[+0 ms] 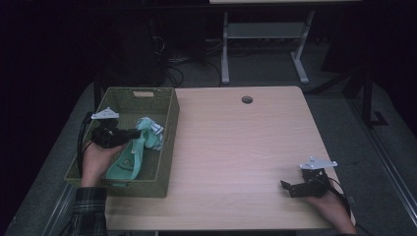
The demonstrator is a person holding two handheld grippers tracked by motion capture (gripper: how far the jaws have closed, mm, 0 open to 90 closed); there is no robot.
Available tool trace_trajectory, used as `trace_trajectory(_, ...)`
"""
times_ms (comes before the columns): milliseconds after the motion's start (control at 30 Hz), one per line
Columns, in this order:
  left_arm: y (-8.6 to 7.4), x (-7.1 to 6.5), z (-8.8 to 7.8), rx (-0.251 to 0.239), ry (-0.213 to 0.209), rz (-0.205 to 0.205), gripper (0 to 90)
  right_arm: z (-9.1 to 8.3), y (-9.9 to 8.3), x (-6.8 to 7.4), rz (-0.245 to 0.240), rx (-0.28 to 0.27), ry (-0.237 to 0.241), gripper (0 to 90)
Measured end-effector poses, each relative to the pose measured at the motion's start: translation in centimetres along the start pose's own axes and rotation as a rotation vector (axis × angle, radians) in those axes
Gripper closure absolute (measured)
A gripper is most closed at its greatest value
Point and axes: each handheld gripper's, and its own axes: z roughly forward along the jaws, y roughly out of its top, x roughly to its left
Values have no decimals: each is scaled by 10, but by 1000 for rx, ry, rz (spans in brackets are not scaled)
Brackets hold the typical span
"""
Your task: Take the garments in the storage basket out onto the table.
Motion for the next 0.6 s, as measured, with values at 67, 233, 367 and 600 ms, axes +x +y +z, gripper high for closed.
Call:
trace_trajectory(67, 3, -1, -2, -1, 0, 1, 838, 0, 0, 0, 0, 0, 0, 23)
trace_trajectory(233, 9, -2, -7, -18, 0, 2, 839, 0, 0, 0, 0, 0, 0, 23)
trace_trajectory(367, 15, -3, -14, -41, -7, 5, 839, 0, 0, 0, 0, 0, 0, 23)
trace_trajectory(600, 23, -5, -23, -69, -11, 6, 841, 0, 0, 0, 0, 0, 0, 23)
